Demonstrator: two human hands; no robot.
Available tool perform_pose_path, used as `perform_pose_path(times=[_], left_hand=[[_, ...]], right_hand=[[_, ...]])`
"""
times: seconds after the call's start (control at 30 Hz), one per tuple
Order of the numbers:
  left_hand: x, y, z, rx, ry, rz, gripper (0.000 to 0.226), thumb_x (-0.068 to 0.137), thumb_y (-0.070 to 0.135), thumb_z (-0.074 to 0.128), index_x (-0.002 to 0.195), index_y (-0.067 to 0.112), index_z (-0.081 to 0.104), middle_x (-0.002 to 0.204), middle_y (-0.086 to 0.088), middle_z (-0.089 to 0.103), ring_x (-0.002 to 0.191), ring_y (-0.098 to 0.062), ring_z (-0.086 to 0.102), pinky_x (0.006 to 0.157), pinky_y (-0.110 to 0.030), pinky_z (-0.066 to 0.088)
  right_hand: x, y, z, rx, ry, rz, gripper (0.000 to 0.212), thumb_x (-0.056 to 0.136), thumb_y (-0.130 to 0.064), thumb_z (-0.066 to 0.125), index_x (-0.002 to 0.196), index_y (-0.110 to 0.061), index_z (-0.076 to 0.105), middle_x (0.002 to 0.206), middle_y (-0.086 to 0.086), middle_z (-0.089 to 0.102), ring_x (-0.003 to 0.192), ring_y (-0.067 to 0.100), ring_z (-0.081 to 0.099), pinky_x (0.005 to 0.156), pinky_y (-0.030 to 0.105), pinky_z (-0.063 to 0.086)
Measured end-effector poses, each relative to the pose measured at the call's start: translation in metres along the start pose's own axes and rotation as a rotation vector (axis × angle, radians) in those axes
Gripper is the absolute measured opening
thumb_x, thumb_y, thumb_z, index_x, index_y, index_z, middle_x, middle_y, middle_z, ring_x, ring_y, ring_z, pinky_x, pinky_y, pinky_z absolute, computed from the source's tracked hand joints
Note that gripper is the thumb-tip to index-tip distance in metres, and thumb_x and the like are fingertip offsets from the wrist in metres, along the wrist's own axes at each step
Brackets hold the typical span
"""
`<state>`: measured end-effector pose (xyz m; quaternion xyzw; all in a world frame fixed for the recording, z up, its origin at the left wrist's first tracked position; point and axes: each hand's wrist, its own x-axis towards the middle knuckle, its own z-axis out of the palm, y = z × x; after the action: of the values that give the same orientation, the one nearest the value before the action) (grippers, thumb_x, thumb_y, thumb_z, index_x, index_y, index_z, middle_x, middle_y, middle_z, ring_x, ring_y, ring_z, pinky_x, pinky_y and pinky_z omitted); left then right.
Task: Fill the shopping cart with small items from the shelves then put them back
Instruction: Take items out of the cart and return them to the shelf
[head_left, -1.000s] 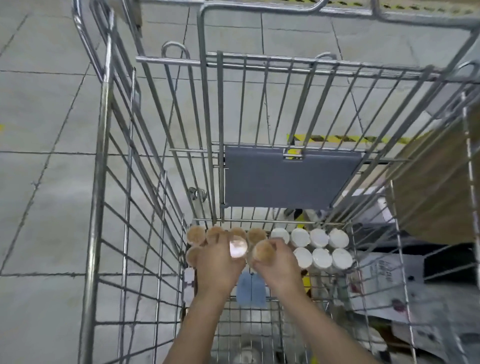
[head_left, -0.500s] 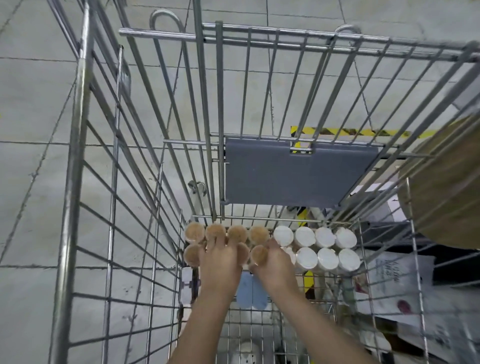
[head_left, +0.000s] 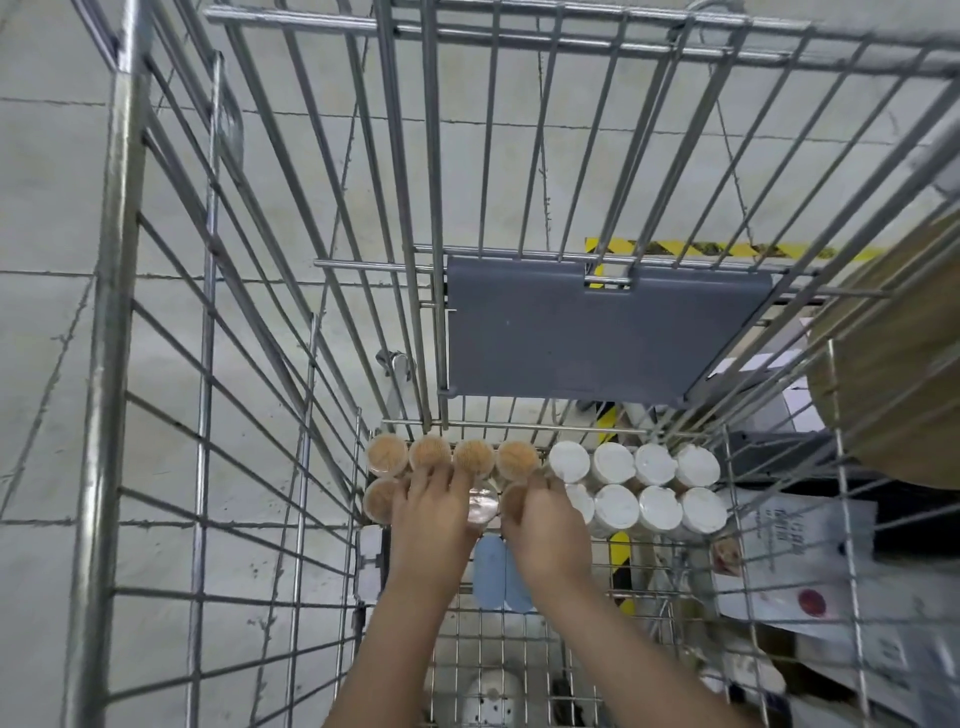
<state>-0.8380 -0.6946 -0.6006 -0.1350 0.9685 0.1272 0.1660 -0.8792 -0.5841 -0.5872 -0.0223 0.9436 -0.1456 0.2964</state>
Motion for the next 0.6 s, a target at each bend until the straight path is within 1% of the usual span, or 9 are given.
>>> perform_pose_path(times=[0.17,0.23,0.3,0.33,0.37,0.43,0.47,0.53,0.6], left_hand=[[-0.011,-0.001,-0.009,-0.15,0.028,-0.025,0.04,0.088,0.03,0.06,0.126,0.022,0.049,0.13,0.003,0.052,0.124,-0.019,0.043,0.097,-0.032,0.036],[-0.023,0.001,-0.016,-0.159,0.056,-0.008,0.04,0.086,0.025,0.063,0.125,0.017,0.053,0.126,0.0,0.055,0.119,-0.022,0.048,0.095,-0.033,0.037],[-0.037,0.002,-0.025,-0.17,0.072,-0.007,0.036,0.083,0.019,0.066,0.118,0.013,0.059,0.12,-0.004,0.06,0.108,-0.028,0.055,0.085,-0.037,0.042],[-0.046,0.002,-0.031,-0.163,0.079,-0.011,0.033,0.082,0.017,0.067,0.114,0.011,0.06,0.116,-0.006,0.061,0.1,-0.03,0.058,0.078,-0.039,0.044],[-0.054,0.003,-0.038,-0.151,0.074,-0.008,0.033,0.083,0.018,0.066,0.115,0.011,0.059,0.115,-0.009,0.06,0.093,-0.032,0.06,0.073,-0.039,0.045],[-0.073,0.007,-0.049,-0.125,0.03,0.028,0.04,0.089,0.023,0.059,0.127,0.015,0.05,0.116,-0.008,0.057,0.093,-0.03,0.06,0.073,-0.038,0.047],[-0.084,0.009,-0.056,-0.12,0.019,0.063,0.044,0.09,0.025,0.057,0.132,0.016,0.047,0.114,-0.007,0.057,0.094,-0.028,0.06,0.074,-0.037,0.048],[-0.107,0.015,-0.072,-0.132,0.006,0.135,0.042,0.088,0.024,0.06,0.129,0.015,0.052,0.108,-0.005,0.062,0.092,-0.025,0.061,0.073,-0.035,0.049],[-0.133,0.024,-0.092,-0.113,-0.022,0.188,0.039,0.089,0.025,0.061,0.127,0.016,0.056,0.112,-0.003,0.062,0.093,-0.021,0.061,0.075,-0.033,0.05]], right_hand=[[-0.017,0.007,-0.01,-0.092,0.096,-0.095,0.038,0.094,-0.026,0.052,0.129,-0.011,0.049,0.128,0.005,0.05,0.096,0.024,0.063,0.061,0.028,0.038],[-0.029,0.012,-0.018,-0.099,0.139,-0.193,0.028,0.08,-0.019,0.07,0.105,-0.011,0.061,0.102,0.006,0.062,0.075,0.022,0.065,0.051,0.026,0.034],[-0.043,0.021,-0.028,-0.109,0.195,-0.272,0.035,0.057,-0.01,0.084,0.085,-0.012,0.064,0.073,0.002,0.061,0.053,0.019,0.059,0.043,0.021,0.026],[-0.052,0.027,-0.032,-0.087,0.198,-0.3,0.036,0.057,-0.009,0.083,0.088,-0.014,0.064,0.072,0.001,0.06,0.054,0.019,0.058,0.044,0.021,0.027],[-0.061,0.032,-0.036,-0.065,0.177,-0.313,0.034,0.066,-0.01,0.077,0.098,-0.014,0.064,0.08,0.002,0.061,0.064,0.02,0.06,0.048,0.023,0.033],[-0.083,0.047,-0.045,-0.05,0.111,-0.311,0.034,0.088,-0.018,0.058,0.121,-0.015,0.056,0.107,0.002,0.06,0.093,0.021,0.058,0.07,0.027,0.045],[-0.095,0.056,-0.048,-0.028,0.095,-0.301,0.034,0.092,-0.022,0.051,0.126,-0.015,0.053,0.115,0.001,0.057,0.101,0.019,0.055,0.08,0.028,0.045],[-0.127,0.069,-0.061,0.033,0.077,-0.282,0.029,0.095,-0.025,0.048,0.122,-0.017,0.053,0.114,-0.003,0.056,0.103,0.015,0.052,0.084,0.027,0.042],[-0.163,0.082,-0.078,0.059,0.073,-0.278,0.022,0.097,-0.024,0.045,0.117,-0.02,0.052,0.111,-0.007,0.054,0.104,0.015,0.051,0.085,0.027,0.039]])
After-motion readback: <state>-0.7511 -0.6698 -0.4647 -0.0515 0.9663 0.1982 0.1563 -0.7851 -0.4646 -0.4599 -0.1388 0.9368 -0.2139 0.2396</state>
